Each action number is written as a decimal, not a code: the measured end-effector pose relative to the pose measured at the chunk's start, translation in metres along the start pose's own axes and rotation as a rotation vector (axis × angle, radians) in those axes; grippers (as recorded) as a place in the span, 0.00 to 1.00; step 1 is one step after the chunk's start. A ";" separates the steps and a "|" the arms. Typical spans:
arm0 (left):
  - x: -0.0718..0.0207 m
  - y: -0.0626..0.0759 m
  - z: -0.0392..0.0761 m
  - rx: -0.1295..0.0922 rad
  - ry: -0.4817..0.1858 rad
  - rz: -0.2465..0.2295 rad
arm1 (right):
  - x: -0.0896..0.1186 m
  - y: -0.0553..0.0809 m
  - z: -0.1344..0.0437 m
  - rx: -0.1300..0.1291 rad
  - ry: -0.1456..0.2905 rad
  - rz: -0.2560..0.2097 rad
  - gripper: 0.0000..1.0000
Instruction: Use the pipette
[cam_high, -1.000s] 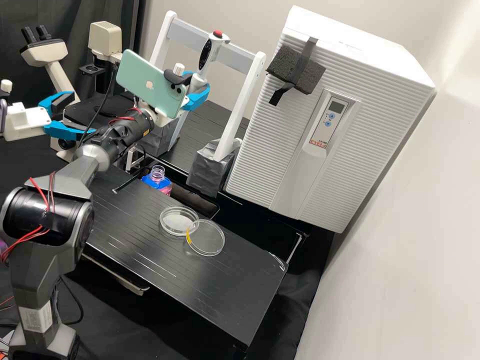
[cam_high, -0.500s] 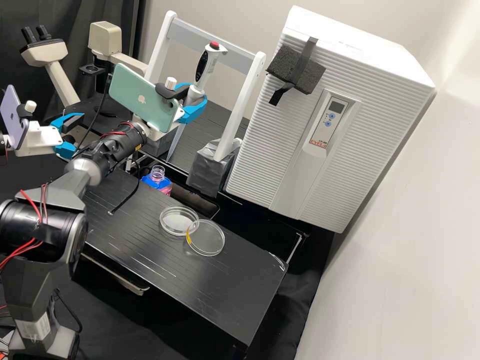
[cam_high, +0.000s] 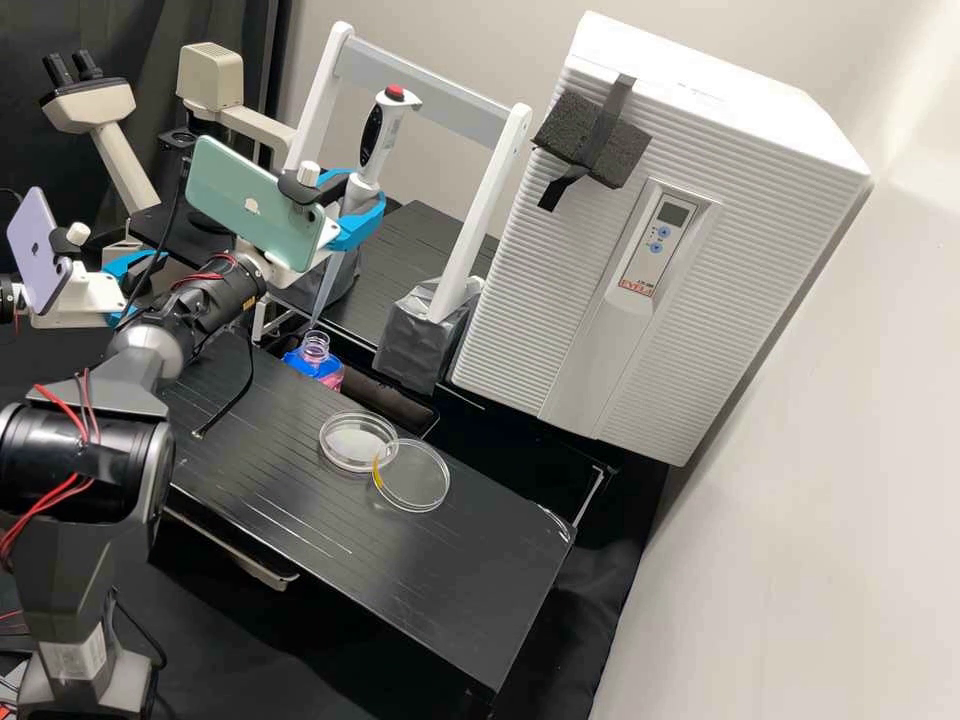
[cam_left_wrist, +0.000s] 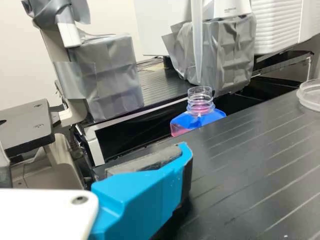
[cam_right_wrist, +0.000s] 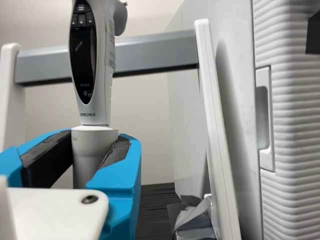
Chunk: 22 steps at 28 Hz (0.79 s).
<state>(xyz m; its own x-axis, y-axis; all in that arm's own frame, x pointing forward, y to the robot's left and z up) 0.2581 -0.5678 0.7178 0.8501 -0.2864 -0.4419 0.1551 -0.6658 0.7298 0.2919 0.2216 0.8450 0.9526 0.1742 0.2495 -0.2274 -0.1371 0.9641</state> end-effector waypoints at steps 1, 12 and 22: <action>0.0000 0.000 0.000 -0.010 -0.005 -0.001 | 0.001 -0.002 0.001 -0.003 -0.003 -0.004 0.00; 0.0044 -0.021 -0.006 -0.138 -0.058 -0.021 | -0.001 -0.023 0.017 -0.062 -0.012 0.021 0.00; 0.0034 -0.020 -0.006 -0.147 -0.066 0.006 | -0.002 -0.027 0.018 -0.064 0.008 0.004 0.00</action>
<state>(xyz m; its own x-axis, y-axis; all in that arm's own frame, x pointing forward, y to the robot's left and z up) 0.2606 -0.5513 0.7043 0.8172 -0.3378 -0.4671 0.2264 -0.5570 0.7990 0.2995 0.2072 0.8166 0.9502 0.1812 0.2535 -0.2436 -0.0753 0.9669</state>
